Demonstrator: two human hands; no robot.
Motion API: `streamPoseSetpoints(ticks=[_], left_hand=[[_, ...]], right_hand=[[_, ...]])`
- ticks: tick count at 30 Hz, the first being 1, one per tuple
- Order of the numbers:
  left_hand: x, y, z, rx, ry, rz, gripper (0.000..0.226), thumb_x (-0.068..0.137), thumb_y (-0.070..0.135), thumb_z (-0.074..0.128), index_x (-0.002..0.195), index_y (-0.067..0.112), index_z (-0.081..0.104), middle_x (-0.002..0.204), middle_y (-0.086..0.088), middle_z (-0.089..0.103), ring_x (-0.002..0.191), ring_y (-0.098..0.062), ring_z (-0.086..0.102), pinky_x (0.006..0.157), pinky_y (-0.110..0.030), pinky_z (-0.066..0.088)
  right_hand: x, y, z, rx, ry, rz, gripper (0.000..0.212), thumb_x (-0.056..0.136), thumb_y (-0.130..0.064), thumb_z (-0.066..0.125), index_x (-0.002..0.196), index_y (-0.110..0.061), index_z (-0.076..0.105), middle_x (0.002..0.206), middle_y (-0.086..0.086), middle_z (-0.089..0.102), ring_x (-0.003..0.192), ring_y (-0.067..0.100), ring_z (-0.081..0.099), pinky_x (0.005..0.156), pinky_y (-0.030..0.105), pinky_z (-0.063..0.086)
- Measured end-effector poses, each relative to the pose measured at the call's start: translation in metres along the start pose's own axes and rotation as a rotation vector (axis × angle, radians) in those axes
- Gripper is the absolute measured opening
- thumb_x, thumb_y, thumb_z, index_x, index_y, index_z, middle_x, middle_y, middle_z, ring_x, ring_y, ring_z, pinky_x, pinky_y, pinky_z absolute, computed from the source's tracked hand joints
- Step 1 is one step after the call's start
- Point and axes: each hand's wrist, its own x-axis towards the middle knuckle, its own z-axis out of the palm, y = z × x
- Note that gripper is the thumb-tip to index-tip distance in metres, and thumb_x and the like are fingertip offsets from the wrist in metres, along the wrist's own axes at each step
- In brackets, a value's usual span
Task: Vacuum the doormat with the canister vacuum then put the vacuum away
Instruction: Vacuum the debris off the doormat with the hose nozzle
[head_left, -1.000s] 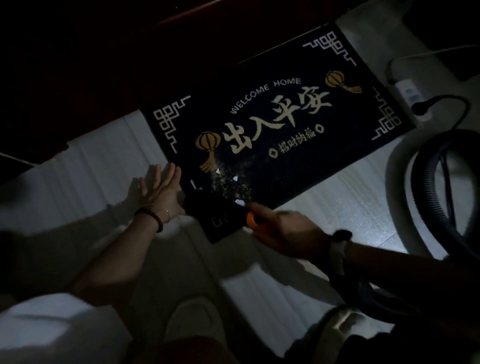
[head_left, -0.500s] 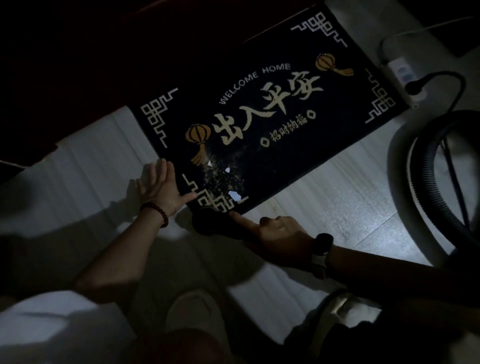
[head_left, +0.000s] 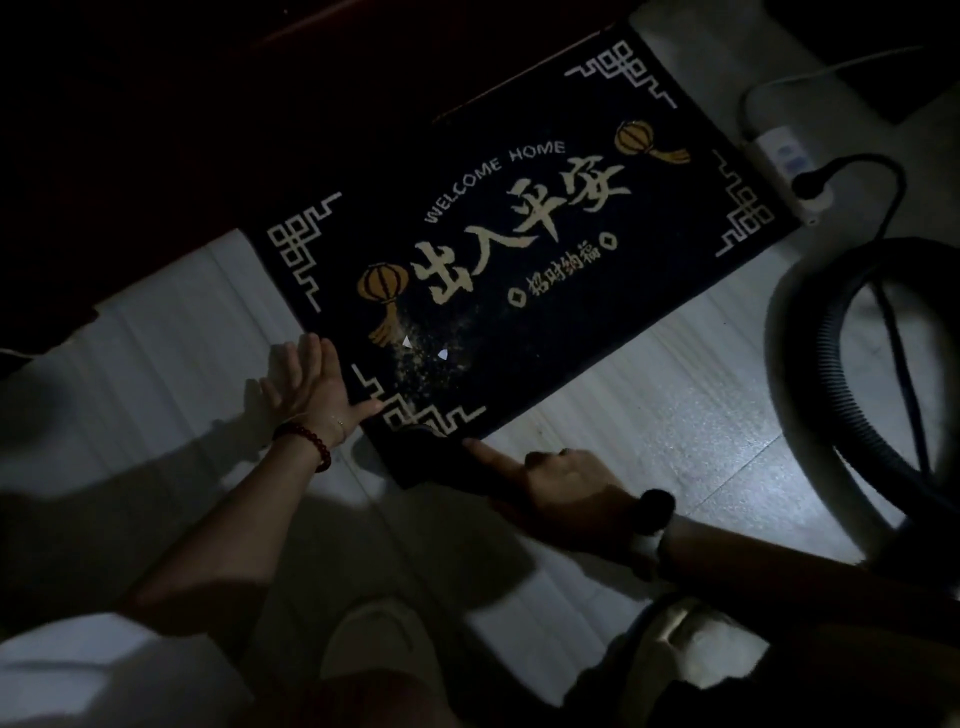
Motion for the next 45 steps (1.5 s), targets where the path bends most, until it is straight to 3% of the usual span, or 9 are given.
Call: streamPoseSetpoints(ticks=[6, 11, 17, 25, 32, 36, 39, 41, 45], left_hand=[[0.000, 0.006, 0.001, -0.025, 0.002, -0.022, 0.099, 0.085, 0.045, 0.059, 0.148, 0.012, -0.010, 0.156, -0.002, -0.018, 0.142, -0.026, -0.021, 0.115, -0.057, -0.001], [0.001, 0.007, 0.003, -0.008, 0.010, -0.047, 0.099, 0.085, 0.047, 0.059, 0.148, 0.013, -0.011, 0.156, -0.002, -0.018, 0.142, -0.028, -0.020, 0.115, -0.056, 0.003], [0.000, 0.007, 0.003, -0.046, 0.012, -0.044, 0.097, 0.086, 0.043, 0.059, 0.148, 0.014, -0.010, 0.156, -0.001, -0.018, 0.142, -0.029, -0.021, 0.115, -0.057, 0.001], [0.002, 0.004, 0.006, -0.051, 0.021, -0.035, 0.097, 0.085, 0.045, 0.059, 0.149, 0.015, -0.009, 0.156, 0.001, -0.018, 0.142, -0.027, -0.023, 0.115, -0.057, 0.001], [0.003, 0.002, 0.003, -0.036, 0.016, -0.029, 0.099, 0.084, 0.046, 0.060, 0.148, 0.015, -0.008, 0.157, 0.000, -0.017, 0.142, -0.029, -0.021, 0.115, -0.058, 0.004], [0.001, 0.002, 0.004, -0.025, 0.012, -0.032, 0.097, 0.085, 0.048, 0.057, 0.148, 0.016, -0.009, 0.156, 0.002, -0.018, 0.142, -0.028, -0.022, 0.113, -0.058, 0.001], [0.002, 0.003, 0.004, -0.024, 0.010, -0.035, 0.097, 0.085, 0.048, 0.058, 0.149, 0.017, -0.009, 0.156, 0.002, -0.019, 0.141, -0.028, -0.023, 0.112, -0.058, 0.000], [0.003, 0.003, 0.004, -0.044, 0.014, -0.037, 0.098, 0.085, 0.046, 0.059, 0.148, 0.017, -0.009, 0.156, 0.002, -0.018, 0.141, -0.028, -0.023, 0.113, -0.058, 0.001], [0.004, 0.004, 0.006, -0.015, 0.035, -0.043, 0.095, 0.086, 0.045, 0.058, 0.148, 0.017, -0.008, 0.157, 0.002, -0.017, 0.142, -0.029, -0.021, 0.113, -0.057, 0.001]], right_hand=[[-0.007, 0.049, -0.033, 0.030, 0.076, 0.269, 0.062, 0.095, -0.051, 0.028, 0.144, -0.041, -0.009, 0.105, 0.008, 0.063, 0.085, 0.026, 0.061, 0.070, 0.033, 0.046], [-0.005, 0.033, -0.022, -0.004, 0.010, 0.131, 0.063, 0.096, -0.051, 0.028, 0.145, -0.039, -0.010, 0.102, 0.007, 0.062, 0.082, 0.023, 0.061, 0.069, 0.031, 0.046], [-0.005, 0.038, -0.019, -0.036, 0.011, 0.171, 0.062, 0.096, -0.052, 0.024, 0.143, -0.040, -0.013, 0.101, 0.006, 0.060, 0.078, 0.023, 0.060, 0.066, 0.030, 0.045], [0.028, 0.081, -0.060, 0.032, 0.234, 0.436, 0.062, 0.096, -0.045, 0.033, 0.146, -0.037, -0.001, 0.109, 0.012, 0.061, 0.086, 0.029, 0.061, 0.066, 0.035, 0.049], [0.017, -0.009, -0.008, 0.150, -0.122, -0.043, 0.062, 0.098, -0.046, 0.029, 0.144, -0.040, -0.012, 0.096, 0.011, 0.062, 0.083, 0.027, 0.061, 0.078, 0.035, 0.050], [0.036, 0.050, -0.044, 0.142, -0.007, 0.189, 0.060, 0.096, -0.046, 0.033, 0.146, -0.039, -0.001, 0.121, 0.010, 0.057, 0.099, 0.026, 0.059, 0.079, 0.030, 0.047], [0.047, 0.075, -0.063, 0.139, 0.128, 0.375, 0.060, 0.095, -0.046, 0.036, 0.145, -0.041, 0.002, 0.115, 0.009, 0.061, 0.094, 0.026, 0.061, 0.077, 0.034, 0.051], [0.040, 0.060, -0.056, 0.167, 0.142, 0.343, 0.060, 0.096, -0.045, 0.035, 0.146, -0.039, 0.001, 0.116, 0.007, 0.060, 0.093, 0.023, 0.061, 0.076, 0.031, 0.051], [0.019, 0.013, -0.028, 0.082, -0.078, 0.115, 0.061, 0.096, -0.050, 0.024, 0.143, -0.041, -0.013, 0.113, 0.009, 0.057, 0.087, 0.023, 0.056, 0.073, 0.030, 0.042]])
